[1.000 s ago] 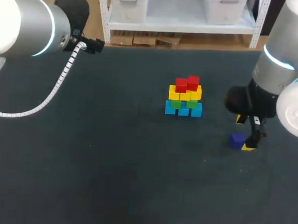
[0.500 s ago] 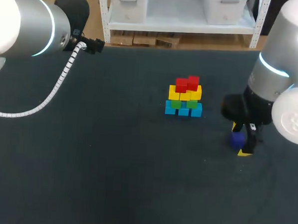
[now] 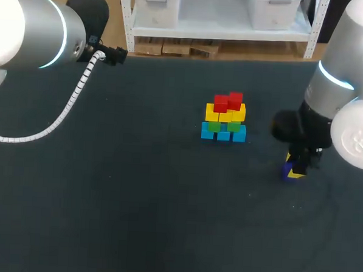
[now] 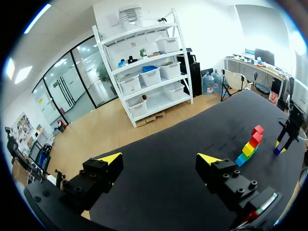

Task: Place the blue cubes, place green cubes on the blue cubes, place the yellow cubes on the green cubes, then place the red cubes on the yellow cubes, and place purple cube on the red cubes.

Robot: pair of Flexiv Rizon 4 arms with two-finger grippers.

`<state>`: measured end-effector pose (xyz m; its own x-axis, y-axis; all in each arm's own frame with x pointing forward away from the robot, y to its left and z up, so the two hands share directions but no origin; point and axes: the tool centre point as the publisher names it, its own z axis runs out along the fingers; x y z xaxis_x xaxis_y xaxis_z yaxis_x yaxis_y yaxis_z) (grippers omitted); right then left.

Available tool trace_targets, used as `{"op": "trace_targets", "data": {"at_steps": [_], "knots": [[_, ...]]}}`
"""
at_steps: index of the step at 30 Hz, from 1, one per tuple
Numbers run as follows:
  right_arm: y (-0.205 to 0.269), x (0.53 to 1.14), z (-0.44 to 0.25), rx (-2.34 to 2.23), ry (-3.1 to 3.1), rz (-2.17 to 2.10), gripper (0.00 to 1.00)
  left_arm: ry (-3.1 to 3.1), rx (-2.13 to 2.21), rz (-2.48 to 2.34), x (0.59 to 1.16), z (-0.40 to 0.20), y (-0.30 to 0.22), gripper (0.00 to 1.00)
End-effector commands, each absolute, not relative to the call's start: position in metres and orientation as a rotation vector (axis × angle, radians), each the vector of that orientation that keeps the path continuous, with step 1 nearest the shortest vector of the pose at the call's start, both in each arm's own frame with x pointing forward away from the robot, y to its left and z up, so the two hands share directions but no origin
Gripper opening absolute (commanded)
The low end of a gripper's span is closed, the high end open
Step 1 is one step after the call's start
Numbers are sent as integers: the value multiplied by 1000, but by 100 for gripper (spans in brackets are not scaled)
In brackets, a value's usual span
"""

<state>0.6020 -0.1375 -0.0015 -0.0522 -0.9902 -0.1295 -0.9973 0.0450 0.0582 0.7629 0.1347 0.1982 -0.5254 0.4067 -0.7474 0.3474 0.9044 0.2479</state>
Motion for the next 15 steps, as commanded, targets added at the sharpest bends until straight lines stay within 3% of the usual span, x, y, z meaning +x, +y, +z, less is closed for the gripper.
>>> {"op": "trace_targets", "data": {"at_steps": [1, 15], "knots": [[-140, 604, 4, -2095, 2251, 213, 0, 2171, 542, 79, 764, 199, 136, 100], [-161, 636, 64, -1895, 2344, 150, 0, 2171, 542, 79, 764, 199, 136, 100]]}}
